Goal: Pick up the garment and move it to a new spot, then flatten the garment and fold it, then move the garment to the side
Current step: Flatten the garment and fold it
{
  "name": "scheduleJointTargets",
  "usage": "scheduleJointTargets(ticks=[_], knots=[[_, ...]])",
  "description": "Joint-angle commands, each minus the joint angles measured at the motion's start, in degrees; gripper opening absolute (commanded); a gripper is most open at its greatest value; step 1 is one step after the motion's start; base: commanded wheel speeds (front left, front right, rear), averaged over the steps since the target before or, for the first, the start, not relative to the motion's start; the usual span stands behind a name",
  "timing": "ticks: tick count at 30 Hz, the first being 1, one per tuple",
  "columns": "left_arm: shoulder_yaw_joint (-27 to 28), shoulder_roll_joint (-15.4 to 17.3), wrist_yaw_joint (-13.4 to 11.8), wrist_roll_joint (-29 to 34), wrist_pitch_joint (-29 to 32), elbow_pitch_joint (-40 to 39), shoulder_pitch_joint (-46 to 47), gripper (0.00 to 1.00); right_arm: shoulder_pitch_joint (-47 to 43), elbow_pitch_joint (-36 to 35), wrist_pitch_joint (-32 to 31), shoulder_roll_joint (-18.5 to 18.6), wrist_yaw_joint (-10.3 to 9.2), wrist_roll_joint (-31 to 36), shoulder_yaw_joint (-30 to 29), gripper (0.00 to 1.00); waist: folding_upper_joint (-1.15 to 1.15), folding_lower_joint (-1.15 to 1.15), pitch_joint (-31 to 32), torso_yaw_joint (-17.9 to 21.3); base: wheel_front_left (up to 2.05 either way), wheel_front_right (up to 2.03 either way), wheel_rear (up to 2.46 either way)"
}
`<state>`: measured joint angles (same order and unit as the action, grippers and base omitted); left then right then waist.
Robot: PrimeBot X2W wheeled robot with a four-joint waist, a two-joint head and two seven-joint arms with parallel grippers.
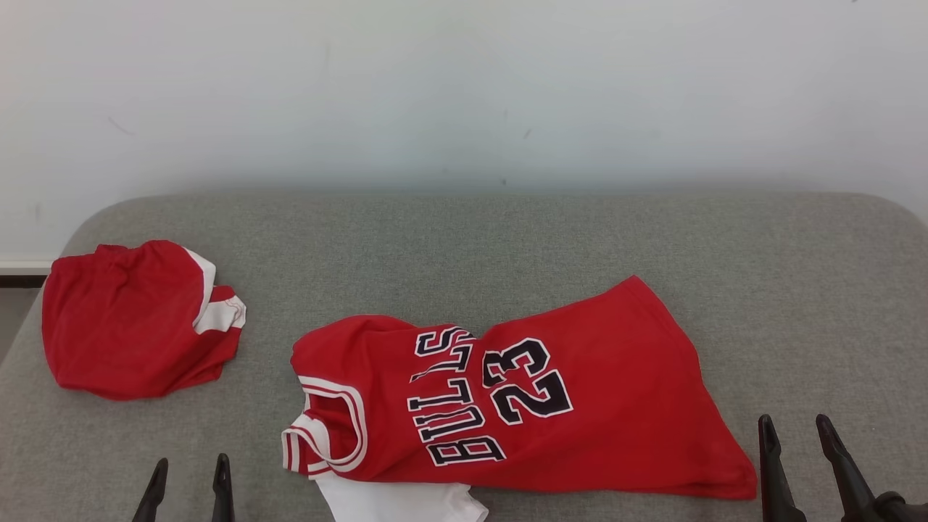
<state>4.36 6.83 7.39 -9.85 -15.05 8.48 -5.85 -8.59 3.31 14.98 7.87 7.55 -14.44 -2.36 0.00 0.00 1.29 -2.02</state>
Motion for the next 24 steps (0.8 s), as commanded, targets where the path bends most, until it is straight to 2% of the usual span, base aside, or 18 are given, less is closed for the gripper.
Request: scheduleJointTargets(ticks=[1, 12, 17, 24], knots=[[-0.1, 0.2, -0.1, -0.1, -0.2, -0.1, -0.6, 1.0, -0.6, 0.1, 0.3, -0.1, -0.13, 0.1, -0.2, 1.0, 0.0, 0.0, 0.0, 0.0, 0.0, 0.0, 0.0], [-2.6, 0.4, -0.1, -0.6, 0.3, 1.8, -0.8, 1.0, -0.5, 1.1, 0.2, 0.4, -0.13, -0.1, -0.7, 1.0, 0.0, 0.0, 0.2, 0.0, 0.0, 0.0, 0.0], [-8.1, 1.1, 0.1, -0.4, 1.7, 4.3, -1.0, 1.0, -0.7, 3.4, -1.1, 1.0, -0.13, 0.1, -2.1, 1.0, 0.0, 0.0, 0.0, -0.2, 0.0, 0.0, 0.0], [-17.2, 3.0, 0.0, -4.6, 2.4, 10.2, 0.6, 1.0, 0.9, 8.6, -1.5, 2.5, -0.13, -0.8, -2.7, 1.0, 0.0, 0.0, -0.9, -0.6, 0.0, 0.0, 0.0]])
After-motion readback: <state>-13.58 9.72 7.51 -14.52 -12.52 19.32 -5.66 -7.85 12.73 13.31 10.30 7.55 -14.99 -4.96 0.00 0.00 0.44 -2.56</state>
